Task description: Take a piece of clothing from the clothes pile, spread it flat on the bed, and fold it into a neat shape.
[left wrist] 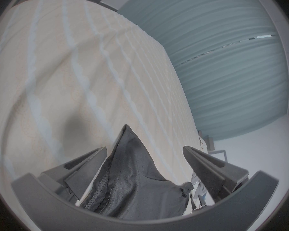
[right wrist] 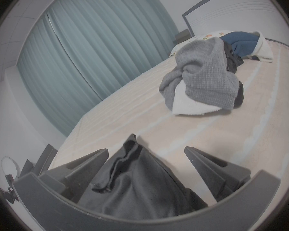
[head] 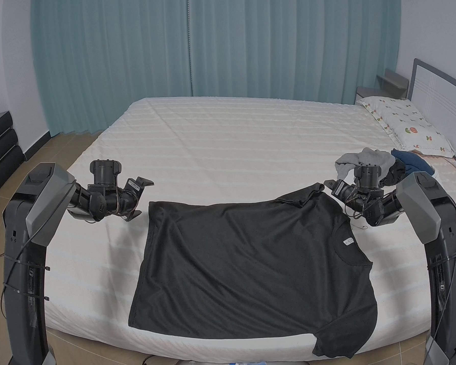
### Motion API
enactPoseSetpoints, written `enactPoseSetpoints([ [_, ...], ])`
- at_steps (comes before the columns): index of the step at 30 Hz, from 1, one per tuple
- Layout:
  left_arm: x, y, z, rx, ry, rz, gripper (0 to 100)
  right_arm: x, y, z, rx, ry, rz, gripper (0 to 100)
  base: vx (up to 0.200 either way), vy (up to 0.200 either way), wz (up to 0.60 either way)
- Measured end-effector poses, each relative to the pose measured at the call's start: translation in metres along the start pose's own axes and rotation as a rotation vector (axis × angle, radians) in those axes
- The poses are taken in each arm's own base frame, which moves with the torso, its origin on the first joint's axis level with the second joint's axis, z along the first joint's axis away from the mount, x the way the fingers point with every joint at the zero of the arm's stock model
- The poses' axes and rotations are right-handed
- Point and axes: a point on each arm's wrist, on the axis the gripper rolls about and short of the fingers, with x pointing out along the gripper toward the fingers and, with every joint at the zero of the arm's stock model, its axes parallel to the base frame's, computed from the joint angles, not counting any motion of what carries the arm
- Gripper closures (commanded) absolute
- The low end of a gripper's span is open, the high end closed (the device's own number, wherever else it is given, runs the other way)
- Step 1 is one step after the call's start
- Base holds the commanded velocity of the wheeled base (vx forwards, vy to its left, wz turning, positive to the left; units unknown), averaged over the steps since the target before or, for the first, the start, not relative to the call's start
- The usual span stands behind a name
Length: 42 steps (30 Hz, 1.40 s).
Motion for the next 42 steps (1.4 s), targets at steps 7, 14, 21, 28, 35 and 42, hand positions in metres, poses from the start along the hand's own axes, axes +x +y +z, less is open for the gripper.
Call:
enactPoseSetpoints([
  [7,0.008,0.0,-0.007,0.039,-0.001,-0.008,0,0.0,-0.01,-0.005,-0.016,0.017,-0.019,0,0.0,0.0,0.0],
  [14,0.016,0.002,-0.013,0.078,-0.04,0.019,0,0.003,-0.013,-0.01,-0.014,0.026,-0.024,0,0.0,0.0,0.0],
  [21,0.024,0.005,-0.019,0.11,-0.045,0.03,0,0.005,-0.014,-0.012,-0.015,0.017,-0.019,0,0.0,0.0,0.0],
  [28,0.032,0.007,-0.022,0.138,-0.065,0.047,0,0.007,-0.009,-0.016,-0.019,0.018,-0.007,0,0.0,0.0,0.0],
  [35,0.039,0.01,-0.026,0.156,-0.071,0.059,100,0.014,-0.009,-0.021,-0.023,0.01,-0.006,0,0.0,0.0,0.0],
  [42,0.043,0.012,-0.031,0.181,-0.075,0.067,100,0.02,-0.014,-0.028,-0.023,0.005,-0.011,100,0.0,0.0,0.0],
])
